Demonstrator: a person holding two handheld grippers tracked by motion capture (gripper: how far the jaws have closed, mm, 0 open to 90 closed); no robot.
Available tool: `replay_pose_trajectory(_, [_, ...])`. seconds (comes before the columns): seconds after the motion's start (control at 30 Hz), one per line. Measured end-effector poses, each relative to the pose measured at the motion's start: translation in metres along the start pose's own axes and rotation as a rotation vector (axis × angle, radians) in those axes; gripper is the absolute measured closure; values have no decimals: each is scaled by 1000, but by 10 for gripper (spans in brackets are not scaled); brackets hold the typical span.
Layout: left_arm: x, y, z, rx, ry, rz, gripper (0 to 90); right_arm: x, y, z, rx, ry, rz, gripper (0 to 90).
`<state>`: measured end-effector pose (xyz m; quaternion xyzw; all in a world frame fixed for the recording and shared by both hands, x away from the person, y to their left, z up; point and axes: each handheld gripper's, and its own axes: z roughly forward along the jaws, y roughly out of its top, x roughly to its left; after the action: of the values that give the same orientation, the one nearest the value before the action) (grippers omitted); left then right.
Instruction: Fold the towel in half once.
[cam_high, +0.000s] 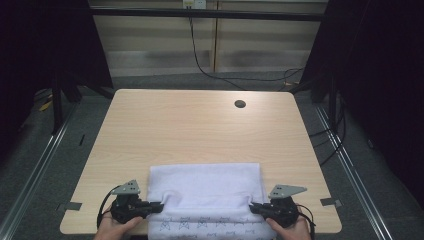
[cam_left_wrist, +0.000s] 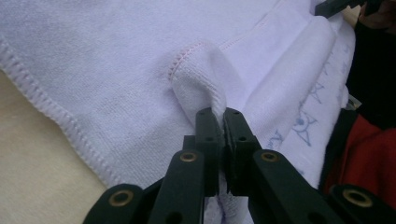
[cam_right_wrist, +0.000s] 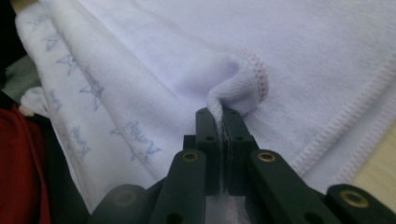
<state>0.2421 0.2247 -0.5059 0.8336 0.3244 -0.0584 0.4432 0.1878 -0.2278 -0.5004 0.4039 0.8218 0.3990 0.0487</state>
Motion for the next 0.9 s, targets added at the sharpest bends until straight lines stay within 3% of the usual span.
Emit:
replay_pose_trajectory(0.1, [17, 7, 3, -26, 10, -35, 861, -7, 7, 7, -4, 14, 5, 881])
replay_pose_trajectory(0.17, [27, 16, 7, -32, 36, -27, 864, -15, 14, 13, -11, 19, 15, 881])
replay_pose_trajectory(0.23, [38, 27, 11, -41, 85, -2, 865, -22, 22, 19, -11, 8, 13, 882])
replay_pose_trajectory(0.33, [57, 36, 15, -60, 88, -23, 866, -33, 37, 30, -6, -2, 9, 881])
replay_pose_trajectory(0.5, [79, 56, 22, -69, 154, -14, 866, -51, 57, 45, -16, -20, 10, 881])
replay_pose_trajectory(0.6, [92, 68, 27, -78, 190, -23, 867, -59, 67, 53, -16, -41, 14, 881])
replay_pose_trajectory(0.7, [109, 83, 36, -97, 225, -60, 867, -71, 79, 62, -19, -53, 31, 881])
replay_pose_trajectory(0.73, [113, 87, 38, -100, 245, -53, 867, -76, 85, 66, -14, -59, 37, 881])
replay_pose_trajectory(0.9, [126, 107, 42, -49, 295, -31, 867, -97, 108, 80, 2, -97, 55, 881])
